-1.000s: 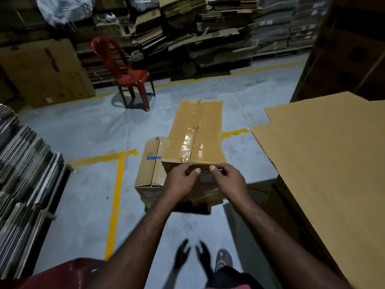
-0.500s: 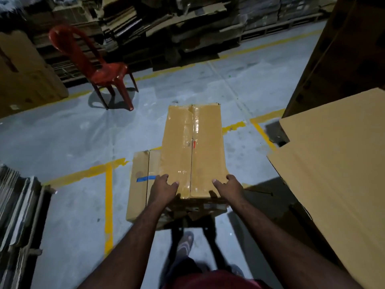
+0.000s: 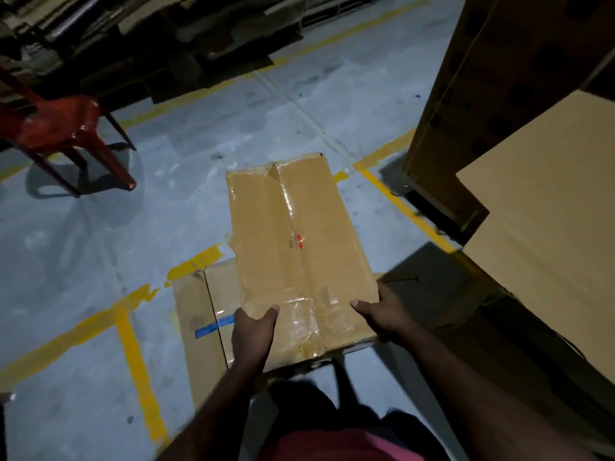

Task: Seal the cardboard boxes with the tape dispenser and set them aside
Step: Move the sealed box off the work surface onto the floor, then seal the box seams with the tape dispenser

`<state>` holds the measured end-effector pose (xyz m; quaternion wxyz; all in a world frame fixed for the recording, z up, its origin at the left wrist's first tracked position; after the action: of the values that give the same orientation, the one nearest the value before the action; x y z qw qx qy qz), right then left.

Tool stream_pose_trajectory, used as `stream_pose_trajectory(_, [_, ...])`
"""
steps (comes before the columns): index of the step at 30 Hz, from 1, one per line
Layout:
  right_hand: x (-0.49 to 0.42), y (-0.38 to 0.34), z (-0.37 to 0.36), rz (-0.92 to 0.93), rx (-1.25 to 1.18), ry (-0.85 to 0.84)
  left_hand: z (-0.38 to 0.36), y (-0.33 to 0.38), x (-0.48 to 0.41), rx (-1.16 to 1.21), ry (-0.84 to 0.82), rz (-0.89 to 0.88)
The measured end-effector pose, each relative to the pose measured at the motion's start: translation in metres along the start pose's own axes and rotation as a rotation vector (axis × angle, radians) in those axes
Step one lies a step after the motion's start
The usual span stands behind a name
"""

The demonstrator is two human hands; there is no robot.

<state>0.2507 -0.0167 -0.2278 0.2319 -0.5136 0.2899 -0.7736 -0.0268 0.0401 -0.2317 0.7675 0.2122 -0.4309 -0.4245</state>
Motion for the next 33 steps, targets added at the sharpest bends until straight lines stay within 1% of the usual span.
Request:
stream_pose_trajectory(5, [0.027, -0.048, 0.009, 0.041, 0.01, 0.032, 0.028, 0.044, -0.006, -0.091, 0.045, -0.084])
stream_pose_trajectory(8, [0.042, -0.073, 0.013, 0.102, 0.049, 0.071, 0.043, 0.08, -0.005, -0.142, 0.089, -0.168])
stream_pose_trajectory(13, [0.074, -0.134, 0.03, 0.265, 0.24, 0.148, 0.068, 0.155, 0.002, -0.279, 0.168, -0.432])
stream_pose_trajectory(16, [0.111, -0.181, 0.05, 0.366, 0.369, 0.202, 0.085, 0.203, 0.011, -0.295, 0.183, -0.583])
stream_pose_trajectory(19, [0.151, -0.219, 0.074, 0.395, 0.454, 0.246, 0.099, 0.256, 0.026, -0.295, 0.171, -0.691])
stream_pose_trajectory(23, [0.199, -0.244, 0.111, 0.43, 0.468, 0.4, 0.104, 0.32, 0.06, -0.245, 0.143, -0.881])
stream_pose_trajectory(27, [0.246, -0.244, 0.157, 0.453, 0.4, 0.622, 0.097, 0.377, 0.11, -0.185, 0.087, -1.073])
stream_pose_trajectory(30, [0.279, -0.233, 0.191, 0.418, 0.364, 0.778, 0.079, 0.415, 0.152, -0.148, 0.003, -1.187])
stream_pose_trajectory(33, [0.306, -0.211, 0.218, 0.347, 0.336, 0.91, 0.047, 0.44, 0.187, -0.113, -0.125, -1.289])
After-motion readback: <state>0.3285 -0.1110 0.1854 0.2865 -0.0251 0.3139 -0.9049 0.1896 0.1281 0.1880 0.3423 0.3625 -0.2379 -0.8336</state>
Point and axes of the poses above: each hand's wrist, its own x-axis away from the middle knuckle, its own z-axis out of the back of the hand, y = z × x, the point moved 2 cm from there along -x, towards the middle knuckle, and after that the axes turned 5 degrees about -z, right-handed, at the moved point
